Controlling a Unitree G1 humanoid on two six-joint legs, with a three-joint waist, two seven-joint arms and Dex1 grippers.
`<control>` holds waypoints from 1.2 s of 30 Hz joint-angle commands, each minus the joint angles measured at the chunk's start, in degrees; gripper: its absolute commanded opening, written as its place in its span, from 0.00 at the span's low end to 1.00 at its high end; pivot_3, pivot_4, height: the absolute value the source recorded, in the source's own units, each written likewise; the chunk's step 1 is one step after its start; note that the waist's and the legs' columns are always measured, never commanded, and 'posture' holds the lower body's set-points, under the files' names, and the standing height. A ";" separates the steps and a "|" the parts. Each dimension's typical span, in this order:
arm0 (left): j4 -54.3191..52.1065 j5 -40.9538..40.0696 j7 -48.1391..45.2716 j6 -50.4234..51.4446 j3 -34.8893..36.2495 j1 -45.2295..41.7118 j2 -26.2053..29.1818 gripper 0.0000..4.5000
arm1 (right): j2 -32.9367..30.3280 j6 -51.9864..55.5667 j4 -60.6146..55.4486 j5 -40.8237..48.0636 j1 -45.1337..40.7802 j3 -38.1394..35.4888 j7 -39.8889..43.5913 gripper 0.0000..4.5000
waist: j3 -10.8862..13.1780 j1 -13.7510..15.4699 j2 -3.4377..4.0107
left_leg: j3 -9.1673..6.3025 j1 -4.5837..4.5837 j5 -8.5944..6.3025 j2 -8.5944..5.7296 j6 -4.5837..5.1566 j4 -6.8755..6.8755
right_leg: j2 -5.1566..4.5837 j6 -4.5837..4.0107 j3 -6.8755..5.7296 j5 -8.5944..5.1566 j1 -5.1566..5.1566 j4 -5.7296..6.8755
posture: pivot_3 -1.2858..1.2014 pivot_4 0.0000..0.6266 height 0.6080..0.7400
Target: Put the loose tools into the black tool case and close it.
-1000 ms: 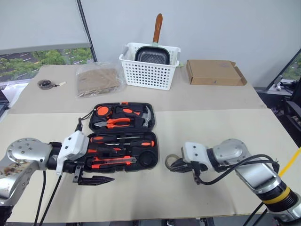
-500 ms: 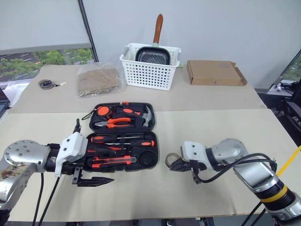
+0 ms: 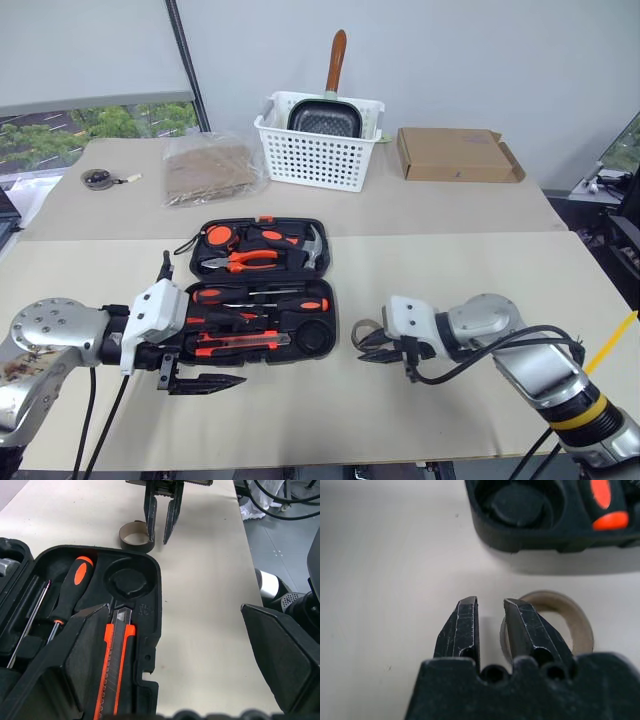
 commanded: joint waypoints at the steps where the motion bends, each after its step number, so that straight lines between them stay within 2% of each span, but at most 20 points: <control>1: -1.51 -0.80 0.47 0.29 0.94 -1.20 -0.05 1.00 | -0.54 -0.03 -1.68 0.21 -1.19 -1.85 -0.24 0.23 | 0.00 0.01 -0.01 | 0.00 0.00 0.00 0.00 0.00 0.00 | 0.00 0.00 0.00 0.00 0.00 0.00 | 0.52 0.24 0.70; 18: -2.23 -1.08 0.98 1.44 0.87 -1.99 -0.01 1.00 | -1.72 -0.91 2.99 -5.32 -0.13 1.33 -0.57 0.23 | -0.02 -0.02 -0.04 | 0.01 0.01 0.01 -0.01 -0.02 0.01 | 0.01 0.00 0.01 0.00 0.01 0.02 | 0.52 0.24 0.70; 22: -2.34 -1.28 1.11 1.59 0.98 -1.81 0.12 1.00 | -1.38 -1.24 3.06 -4.96 -0.44 0.87 -0.11 0.00 | -0.02 -0.01 -0.04 | 0.00 0.01 0.02 -0.01 -0.02 0.02 | 0.01 0.00 0.00 0.00 0.01 0.03 | 0.52 0.24 0.70; 29: -2.26 -2.00 2.00 2.04 1.68 -1.61 -0.73 1.00 | -0.09 -0.95 2.50 -3.75 -3.43 -0.06 0.43 0.00 | -0.02 -0.09 -0.04 | 0.01 0.01 0.02 -0.01 -0.03 0.02 | 0.02 0.00 0.01 0.00 0.01 0.05 | 0.52 0.24 0.70; 36: -2.27 -2.50 3.70 2.93 3.51 -0.41 -1.58 1.00 | 4.85 -2.15 4.33 -4.31 -12.46 3.55 3.02 0.00 | -0.02 -0.20 -0.04 | -0.01 0.05 0.07 0.01 -0.10 0.03 | 0.06 -0.01 0.02 0.00 0.00 0.14 | 0.52 0.24 0.70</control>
